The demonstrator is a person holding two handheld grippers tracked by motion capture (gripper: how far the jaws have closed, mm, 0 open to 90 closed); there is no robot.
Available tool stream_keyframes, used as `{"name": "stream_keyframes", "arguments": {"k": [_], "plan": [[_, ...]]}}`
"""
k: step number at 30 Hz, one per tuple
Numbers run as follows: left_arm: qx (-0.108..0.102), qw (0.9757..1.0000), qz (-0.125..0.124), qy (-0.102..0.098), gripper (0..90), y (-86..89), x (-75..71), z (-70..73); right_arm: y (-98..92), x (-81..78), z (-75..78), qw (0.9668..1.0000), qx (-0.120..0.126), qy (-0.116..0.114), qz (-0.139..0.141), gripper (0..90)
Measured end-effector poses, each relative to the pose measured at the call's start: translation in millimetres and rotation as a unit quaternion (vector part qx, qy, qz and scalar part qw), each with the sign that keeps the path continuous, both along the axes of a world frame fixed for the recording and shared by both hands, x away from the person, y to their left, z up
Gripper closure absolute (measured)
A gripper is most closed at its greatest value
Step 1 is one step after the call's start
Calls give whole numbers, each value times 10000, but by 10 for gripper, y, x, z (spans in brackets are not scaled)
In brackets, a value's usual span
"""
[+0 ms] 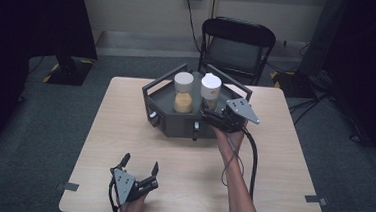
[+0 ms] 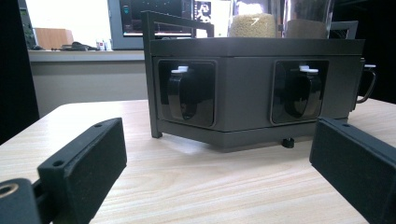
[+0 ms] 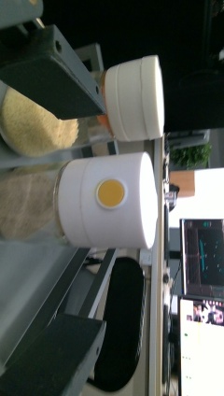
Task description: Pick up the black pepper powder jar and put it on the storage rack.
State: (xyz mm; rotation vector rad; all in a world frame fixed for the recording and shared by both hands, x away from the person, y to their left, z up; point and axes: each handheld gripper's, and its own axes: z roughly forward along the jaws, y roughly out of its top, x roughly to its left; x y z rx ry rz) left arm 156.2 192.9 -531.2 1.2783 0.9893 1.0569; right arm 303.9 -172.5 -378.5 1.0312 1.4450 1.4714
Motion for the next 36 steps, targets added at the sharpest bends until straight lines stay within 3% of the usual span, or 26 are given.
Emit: {"name": "stream_keyframes", "arguments": {"k": [6,17,23,36], "plan": [[1,10000,0,0,33,0,0,0,-31,-99,-49,9999,10,-100,-3,0],[2,10000,0,1,33,1,0,1,-115,-327,-178,9999,68,-59,61,7],[5,10000,1,-3,33,1,0,-1,-109,-470,-225,9999,-39,-143,-48,6],[4,10000,1,-2,33,0,0,0,-213,-691,-332,9996,85,-218,-186,0]]}}
